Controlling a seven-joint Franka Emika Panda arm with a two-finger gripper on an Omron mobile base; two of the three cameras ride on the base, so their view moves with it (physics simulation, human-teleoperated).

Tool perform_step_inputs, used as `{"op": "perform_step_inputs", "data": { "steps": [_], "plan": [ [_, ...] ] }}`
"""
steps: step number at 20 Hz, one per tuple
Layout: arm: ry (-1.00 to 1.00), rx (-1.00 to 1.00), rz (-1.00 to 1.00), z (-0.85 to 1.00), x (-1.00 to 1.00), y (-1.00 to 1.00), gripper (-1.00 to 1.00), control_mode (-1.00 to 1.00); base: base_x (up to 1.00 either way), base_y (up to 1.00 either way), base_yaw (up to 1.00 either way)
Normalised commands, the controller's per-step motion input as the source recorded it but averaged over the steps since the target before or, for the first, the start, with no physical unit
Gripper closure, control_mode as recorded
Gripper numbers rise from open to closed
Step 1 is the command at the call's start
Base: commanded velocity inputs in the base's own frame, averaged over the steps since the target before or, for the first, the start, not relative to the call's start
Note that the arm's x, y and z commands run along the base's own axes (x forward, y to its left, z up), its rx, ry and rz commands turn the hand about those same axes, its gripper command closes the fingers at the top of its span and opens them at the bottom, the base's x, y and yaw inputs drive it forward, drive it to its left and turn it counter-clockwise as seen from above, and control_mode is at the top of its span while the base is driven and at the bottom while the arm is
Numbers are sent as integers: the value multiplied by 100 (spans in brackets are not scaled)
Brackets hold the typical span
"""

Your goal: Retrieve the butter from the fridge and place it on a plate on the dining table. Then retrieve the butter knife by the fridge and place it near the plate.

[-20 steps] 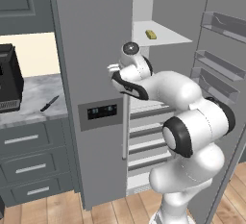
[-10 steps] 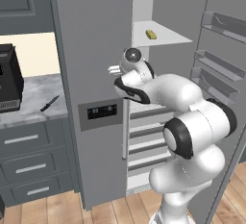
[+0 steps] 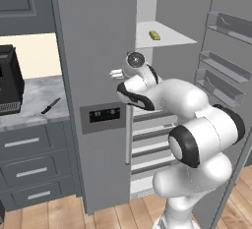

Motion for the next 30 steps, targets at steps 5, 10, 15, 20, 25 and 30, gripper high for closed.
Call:
{"op": "perform_step_inputs", "data": {
  "steps": [5,10,15,20,25,30],
  "plan": [
    [0,-6,-18,7,-98,66,100,-100,0,0,0],
    [0,-9,-30,8,-100,98,100,-100,0,0,0],
    [0,-13,-31,6,-92,98,100,-100,0,0,0],
    [0,-17,-32,0,-62,95,-100,-100,0,0,0],
    [0,-1,-8,0,-7,16,-100,-100,0,0,0],
    [0,-4,-8,0,-12,46,-100,-100,0,0,0]
  ]
}}
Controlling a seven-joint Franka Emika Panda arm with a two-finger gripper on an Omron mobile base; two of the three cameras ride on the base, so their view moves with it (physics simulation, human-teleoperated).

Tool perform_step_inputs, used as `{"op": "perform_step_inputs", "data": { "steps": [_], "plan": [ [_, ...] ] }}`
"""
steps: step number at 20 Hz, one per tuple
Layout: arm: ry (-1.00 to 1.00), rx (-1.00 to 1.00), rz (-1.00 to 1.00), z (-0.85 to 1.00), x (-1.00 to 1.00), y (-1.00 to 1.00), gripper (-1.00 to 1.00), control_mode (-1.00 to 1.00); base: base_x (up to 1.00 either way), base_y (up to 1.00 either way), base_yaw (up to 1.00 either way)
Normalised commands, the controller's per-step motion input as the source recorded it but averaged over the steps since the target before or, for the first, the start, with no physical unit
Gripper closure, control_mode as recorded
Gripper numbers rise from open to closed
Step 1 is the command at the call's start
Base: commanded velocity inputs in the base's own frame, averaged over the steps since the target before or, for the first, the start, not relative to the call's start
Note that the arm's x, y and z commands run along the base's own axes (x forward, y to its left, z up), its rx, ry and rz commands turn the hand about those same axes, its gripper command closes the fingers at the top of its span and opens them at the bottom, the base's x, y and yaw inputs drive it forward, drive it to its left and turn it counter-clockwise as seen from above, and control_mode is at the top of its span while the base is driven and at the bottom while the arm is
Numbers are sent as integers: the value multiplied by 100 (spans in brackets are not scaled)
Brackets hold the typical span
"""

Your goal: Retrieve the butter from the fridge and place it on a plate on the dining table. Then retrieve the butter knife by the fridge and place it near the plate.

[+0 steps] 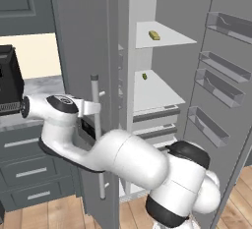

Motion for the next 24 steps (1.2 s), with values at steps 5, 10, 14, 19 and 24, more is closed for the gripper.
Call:
{"op": "perform_step_inputs", "data": {
  "steps": [5,10,14,19,24],
  "plan": [
    [-1,-3,-13,0,-69,22,-100,-100,0,0,0],
    [-8,12,0,-1,-100,-69,-100,-100,0,0,0],
    [-12,29,5,0,-100,-100,-100,-100,0,0,0],
    [-18,38,27,1,-95,-100,-100,-100,0,0,0],
    [1,42,26,31,-28,-100,-100,-100,0,0,0]
  ]
}}
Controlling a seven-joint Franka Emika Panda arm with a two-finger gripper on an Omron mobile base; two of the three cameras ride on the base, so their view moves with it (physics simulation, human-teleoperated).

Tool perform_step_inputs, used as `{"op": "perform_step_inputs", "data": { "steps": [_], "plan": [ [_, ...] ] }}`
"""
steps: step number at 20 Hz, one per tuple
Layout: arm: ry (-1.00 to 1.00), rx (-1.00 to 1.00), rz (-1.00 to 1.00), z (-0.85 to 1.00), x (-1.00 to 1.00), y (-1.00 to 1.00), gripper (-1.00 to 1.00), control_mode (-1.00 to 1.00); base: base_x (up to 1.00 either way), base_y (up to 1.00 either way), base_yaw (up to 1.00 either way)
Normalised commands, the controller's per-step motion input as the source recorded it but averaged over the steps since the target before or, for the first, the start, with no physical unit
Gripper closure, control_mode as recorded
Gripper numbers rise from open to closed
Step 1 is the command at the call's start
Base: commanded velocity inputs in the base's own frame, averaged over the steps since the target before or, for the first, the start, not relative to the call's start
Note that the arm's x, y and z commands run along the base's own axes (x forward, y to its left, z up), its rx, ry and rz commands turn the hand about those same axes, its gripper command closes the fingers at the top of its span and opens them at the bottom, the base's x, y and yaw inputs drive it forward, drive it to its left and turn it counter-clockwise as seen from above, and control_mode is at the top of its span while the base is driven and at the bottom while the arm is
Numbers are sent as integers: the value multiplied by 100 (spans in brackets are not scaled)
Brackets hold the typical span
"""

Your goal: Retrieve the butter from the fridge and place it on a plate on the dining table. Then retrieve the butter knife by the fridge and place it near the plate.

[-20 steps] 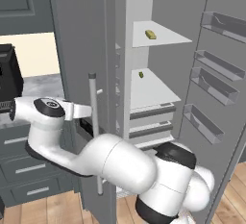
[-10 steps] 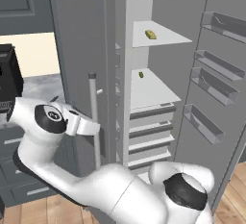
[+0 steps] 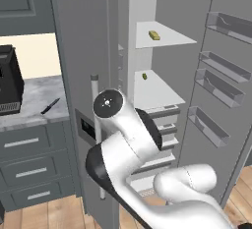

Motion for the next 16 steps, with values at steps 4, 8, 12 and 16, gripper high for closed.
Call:
{"op": "perform_step_inputs", "data": {
  "steps": [4,8,12,16],
  "plan": [
    [1,53,21,19,-18,-100,-100,-100,0,0,0],
    [-1,65,16,1,-8,-100,-100,-100,0,0,0],
    [-2,67,11,0,14,-100,-100,-100,0,0,0],
    [0,29,13,-7,73,-24,-100,-100,0,0,0]
  ]
}}
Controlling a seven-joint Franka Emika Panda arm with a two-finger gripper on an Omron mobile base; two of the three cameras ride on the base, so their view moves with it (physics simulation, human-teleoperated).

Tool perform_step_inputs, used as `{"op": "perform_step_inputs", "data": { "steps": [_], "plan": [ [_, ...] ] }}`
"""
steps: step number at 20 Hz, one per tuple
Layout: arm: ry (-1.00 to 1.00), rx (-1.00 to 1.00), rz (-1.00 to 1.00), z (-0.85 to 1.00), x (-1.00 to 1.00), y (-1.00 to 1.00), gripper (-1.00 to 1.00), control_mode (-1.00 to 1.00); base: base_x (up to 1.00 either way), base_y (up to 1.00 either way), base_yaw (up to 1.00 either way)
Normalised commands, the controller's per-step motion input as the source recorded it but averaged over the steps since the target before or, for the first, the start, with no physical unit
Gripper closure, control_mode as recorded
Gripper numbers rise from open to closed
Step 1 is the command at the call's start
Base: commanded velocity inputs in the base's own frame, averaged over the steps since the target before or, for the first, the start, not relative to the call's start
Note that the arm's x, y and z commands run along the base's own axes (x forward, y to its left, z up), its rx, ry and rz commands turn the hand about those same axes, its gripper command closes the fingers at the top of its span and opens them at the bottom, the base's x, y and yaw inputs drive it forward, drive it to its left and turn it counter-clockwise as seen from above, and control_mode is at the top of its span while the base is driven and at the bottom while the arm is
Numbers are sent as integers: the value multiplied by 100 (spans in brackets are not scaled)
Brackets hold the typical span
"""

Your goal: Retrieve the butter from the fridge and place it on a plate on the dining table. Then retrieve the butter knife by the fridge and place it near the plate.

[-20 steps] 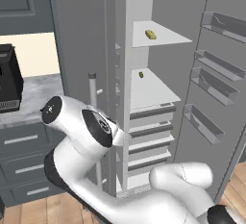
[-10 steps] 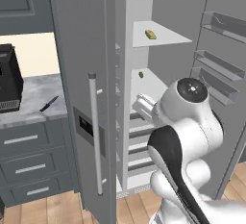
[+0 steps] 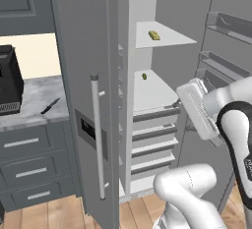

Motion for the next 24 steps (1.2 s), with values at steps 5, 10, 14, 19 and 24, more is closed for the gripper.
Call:
{"op": "perform_step_inputs", "data": {
  "steps": [5,10,14,19,24],
  "plan": [
    [-3,3,14,-28,83,47,-100,-100,0,0,0],
    [-6,0,10,-4,87,35,-100,-100,0,0,0],
    [-5,0,7,0,73,33,-100,-100,0,0,0],
    [0,0,5,0,54,55,-100,-100,0,0,0],
    [0,0,4,0,52,29,-100,-100,0,0,0]
  ]
}}
